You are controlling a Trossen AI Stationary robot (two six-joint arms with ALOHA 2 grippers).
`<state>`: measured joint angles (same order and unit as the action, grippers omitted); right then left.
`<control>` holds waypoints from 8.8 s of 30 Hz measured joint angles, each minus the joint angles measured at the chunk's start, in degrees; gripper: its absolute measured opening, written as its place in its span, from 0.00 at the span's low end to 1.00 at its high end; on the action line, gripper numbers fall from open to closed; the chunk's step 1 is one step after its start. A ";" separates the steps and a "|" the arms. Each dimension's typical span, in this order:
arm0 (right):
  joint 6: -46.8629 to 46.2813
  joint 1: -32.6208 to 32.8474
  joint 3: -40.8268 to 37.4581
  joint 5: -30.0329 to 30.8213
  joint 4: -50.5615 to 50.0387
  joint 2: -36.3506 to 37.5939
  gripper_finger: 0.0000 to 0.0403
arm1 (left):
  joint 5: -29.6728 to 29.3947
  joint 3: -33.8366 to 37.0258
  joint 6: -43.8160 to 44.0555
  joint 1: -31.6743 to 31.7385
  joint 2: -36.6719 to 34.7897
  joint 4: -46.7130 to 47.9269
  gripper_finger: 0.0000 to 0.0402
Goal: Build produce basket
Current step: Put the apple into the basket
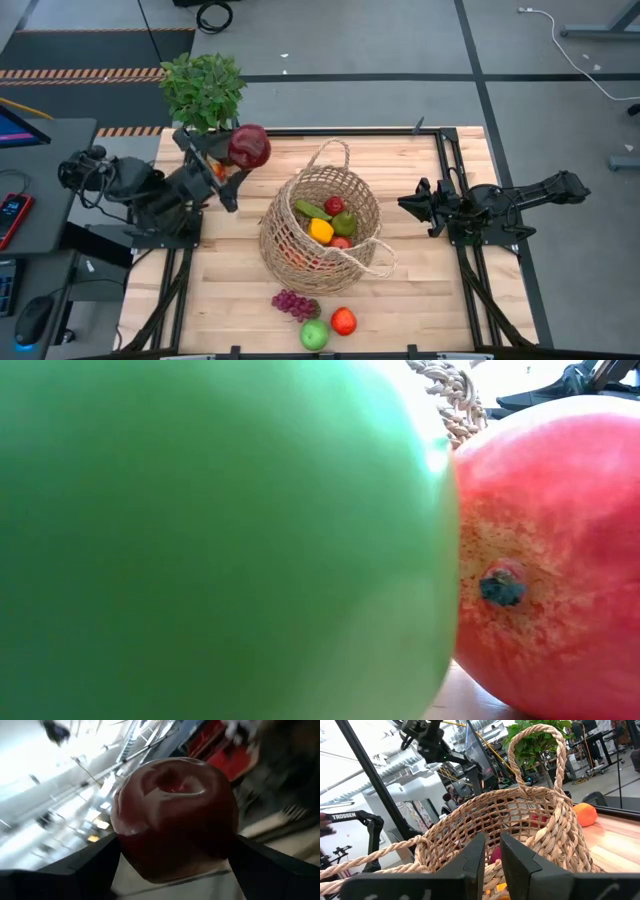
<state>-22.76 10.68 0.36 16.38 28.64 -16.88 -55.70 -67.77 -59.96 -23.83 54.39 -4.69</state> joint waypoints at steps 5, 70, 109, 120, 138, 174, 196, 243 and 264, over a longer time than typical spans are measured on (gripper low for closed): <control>0.00 0.01 0.00 0.00 0.00 0.01 0.16 | -0.05 0.00 -16.60 3.24 0.00 -0.13 0.86; 0.00 0.01 -0.02 0.01 0.00 0.00 0.16 | 19.89 -0.07 112.11 13.11 3.75 -15.65 0.86; 0.00 0.01 -0.01 0.01 -0.01 0.00 0.16 | 52.53 -16.33 135.85 22.79 45.97 22.54 0.86; 0.00 0.00 -0.02 0.02 0.01 0.02 0.16 | 46.07 -16.22 132.86 22.59 47.75 33.85 0.86; 0.00 0.00 -0.01 0.02 0.07 -0.02 0.16 | 50.50 -16.24 124.82 22.38 49.62 30.99 0.90; 0.00 0.00 -0.02 0.04 0.00 0.00 0.16 | 47.17 -16.33 92.03 23.58 28.25 11.80 0.99; 0.00 0.01 -0.02 0.02 0.00 0.00 0.16 | 32.02 -16.24 110.84 20.46 19.24 83.00 0.99; 0.00 0.02 0.00 0.02 0.00 0.00 0.16 | 14.43 27.14 125.04 41.72 1.84 66.11 0.97; 0.00 0.02 -0.01 0.00 0.00 0.00 0.16 | 16.24 40.83 121.61 51.05 1.88 48.85 0.97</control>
<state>-22.76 10.70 0.35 16.38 28.64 -16.88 -39.46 -26.93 61.65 27.22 56.27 44.16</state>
